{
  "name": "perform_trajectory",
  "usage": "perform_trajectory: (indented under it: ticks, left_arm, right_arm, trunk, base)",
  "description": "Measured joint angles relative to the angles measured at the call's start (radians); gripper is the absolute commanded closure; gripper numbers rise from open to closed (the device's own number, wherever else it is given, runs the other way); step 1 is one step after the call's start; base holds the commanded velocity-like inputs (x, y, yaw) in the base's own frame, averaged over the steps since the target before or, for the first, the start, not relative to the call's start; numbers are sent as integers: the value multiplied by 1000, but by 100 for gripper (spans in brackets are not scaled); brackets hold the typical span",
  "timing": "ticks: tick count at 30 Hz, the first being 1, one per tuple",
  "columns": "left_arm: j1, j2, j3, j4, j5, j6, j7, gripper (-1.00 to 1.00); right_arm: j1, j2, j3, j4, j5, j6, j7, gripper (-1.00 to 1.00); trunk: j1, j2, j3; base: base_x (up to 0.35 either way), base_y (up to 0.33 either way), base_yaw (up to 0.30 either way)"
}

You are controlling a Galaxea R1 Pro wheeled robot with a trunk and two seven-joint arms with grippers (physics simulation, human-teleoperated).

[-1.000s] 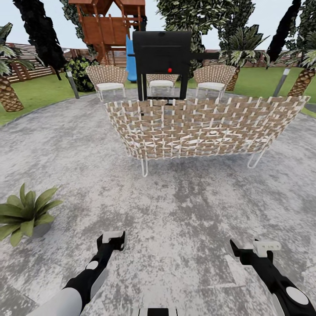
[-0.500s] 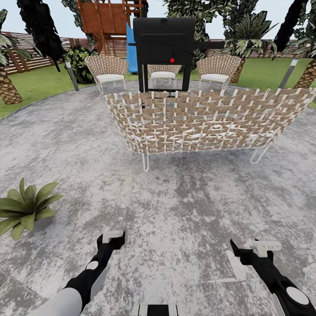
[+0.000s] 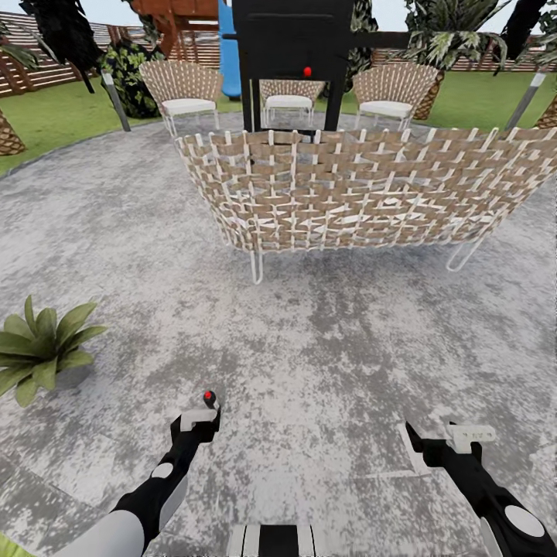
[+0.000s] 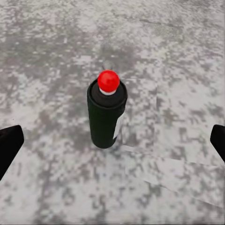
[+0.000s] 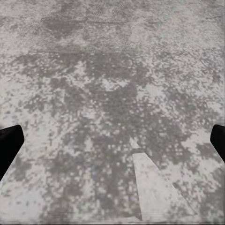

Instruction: Pick up the pesticide atomizer in the garden and spray insectifuge to fully cover both potted plants in the garden.

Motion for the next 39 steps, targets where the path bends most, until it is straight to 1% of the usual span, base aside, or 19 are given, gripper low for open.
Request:
perform_trajectory:
  ticks: [5,7,17,23,39]
  left_arm:
    - [0,0,0,0,0,0,0,-100]
    - [0,0,0,0,0,0,0,-100]
    - [0,0,0,0,0,0,0,-100]
    - [0,0,0,0,0,1,0,-100]
    - [1,0,0,0,0,1,0,-100]
  right_arm:
    - [0,0,0,0,0,0,0,-100]
    - [0,0,0,0,0,0,0,-100]
    - [0,0,2,0,1,-1,0,-100]
    - [0,0,2,1,1,0,0,-100]
    - [0,0,3,0,0,0,0,-100]
  trunk:
    - [2,-1,-27]
    - [2,-1,-29]
    - [2,-1,-30]
    - [2,-1,-30]
    - [2,-1,-30]
  base:
    - [0,0,-162]
    - [0,0,-74]
    - [3,0,-7]
    - [217,0,0]
    - [55,17,0]
